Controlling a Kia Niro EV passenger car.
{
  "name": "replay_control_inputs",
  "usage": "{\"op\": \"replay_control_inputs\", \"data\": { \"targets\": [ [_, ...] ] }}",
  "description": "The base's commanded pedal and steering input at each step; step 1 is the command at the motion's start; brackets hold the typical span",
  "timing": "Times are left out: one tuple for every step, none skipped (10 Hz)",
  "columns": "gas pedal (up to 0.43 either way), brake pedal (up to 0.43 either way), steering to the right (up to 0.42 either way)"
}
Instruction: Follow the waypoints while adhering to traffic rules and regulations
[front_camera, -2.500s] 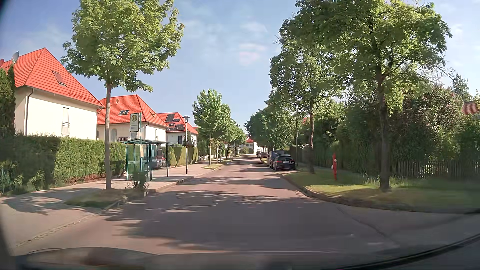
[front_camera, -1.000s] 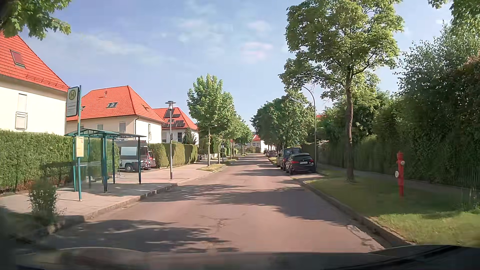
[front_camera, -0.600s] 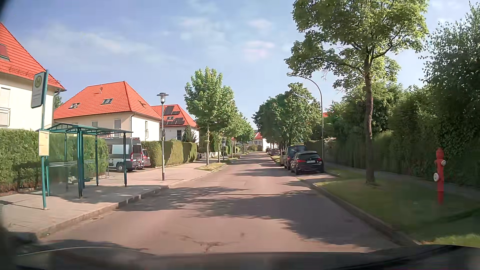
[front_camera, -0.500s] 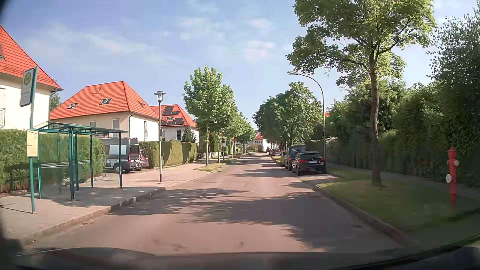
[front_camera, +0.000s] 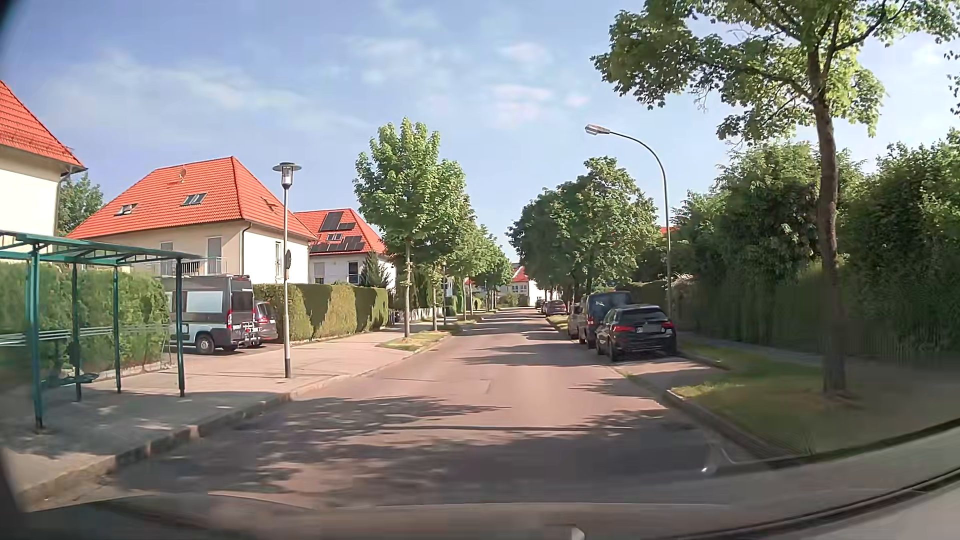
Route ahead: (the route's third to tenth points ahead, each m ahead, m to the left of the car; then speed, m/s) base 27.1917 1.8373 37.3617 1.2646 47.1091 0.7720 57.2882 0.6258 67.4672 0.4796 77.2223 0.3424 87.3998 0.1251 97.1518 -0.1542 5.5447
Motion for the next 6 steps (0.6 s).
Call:
{"op": "replay_control_inputs", "data": {
  "targets": [
    [0.098, 0.000, -0.007],
    [0.098, 0.000, -0.005],
    [0.079, 0.000, -0.003],
    [0.047, 0.000, -0.003],
    [0.028, 0.000, -0.003],
    [0.028, 0.000, -0.003]
  ]
}}
